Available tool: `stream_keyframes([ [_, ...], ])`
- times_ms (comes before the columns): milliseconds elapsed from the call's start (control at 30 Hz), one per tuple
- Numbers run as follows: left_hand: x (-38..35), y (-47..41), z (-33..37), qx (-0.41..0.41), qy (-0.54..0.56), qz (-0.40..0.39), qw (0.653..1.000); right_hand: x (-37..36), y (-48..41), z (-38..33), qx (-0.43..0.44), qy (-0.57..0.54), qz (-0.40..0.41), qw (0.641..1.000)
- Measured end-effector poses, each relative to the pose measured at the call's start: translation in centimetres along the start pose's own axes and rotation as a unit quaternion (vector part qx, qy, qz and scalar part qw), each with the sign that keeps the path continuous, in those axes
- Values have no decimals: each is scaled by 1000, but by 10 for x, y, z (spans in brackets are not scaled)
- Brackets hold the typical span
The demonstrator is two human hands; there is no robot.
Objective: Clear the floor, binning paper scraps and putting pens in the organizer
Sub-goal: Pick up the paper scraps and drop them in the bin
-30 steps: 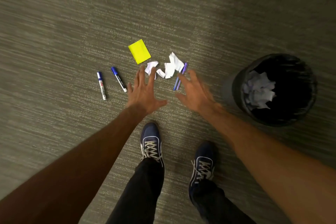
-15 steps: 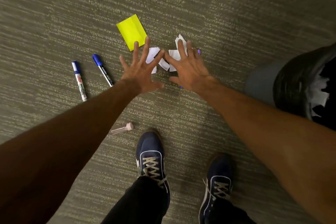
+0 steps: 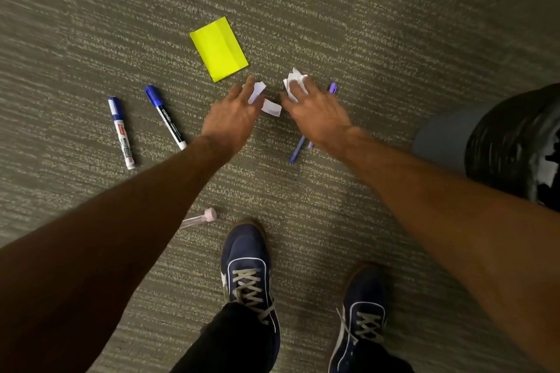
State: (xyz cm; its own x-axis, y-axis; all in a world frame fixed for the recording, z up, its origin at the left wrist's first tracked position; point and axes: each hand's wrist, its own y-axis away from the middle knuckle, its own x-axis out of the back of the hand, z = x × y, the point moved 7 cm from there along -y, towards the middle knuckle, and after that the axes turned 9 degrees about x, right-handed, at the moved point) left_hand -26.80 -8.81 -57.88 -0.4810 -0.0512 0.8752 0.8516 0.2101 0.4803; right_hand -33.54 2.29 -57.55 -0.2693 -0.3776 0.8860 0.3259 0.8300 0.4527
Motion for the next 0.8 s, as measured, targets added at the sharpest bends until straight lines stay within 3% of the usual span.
stream_keyframes([
  [400,27,3,-1,5,100,78,992,16,0,-4,63,-17,26,998],
  [633,15,-5,29,-102,-6,77,992,20,15,2,90,17,32,995],
  [800,9,-8,37,-101,-65,66,991,21,25,4,113,43,48,991],
])
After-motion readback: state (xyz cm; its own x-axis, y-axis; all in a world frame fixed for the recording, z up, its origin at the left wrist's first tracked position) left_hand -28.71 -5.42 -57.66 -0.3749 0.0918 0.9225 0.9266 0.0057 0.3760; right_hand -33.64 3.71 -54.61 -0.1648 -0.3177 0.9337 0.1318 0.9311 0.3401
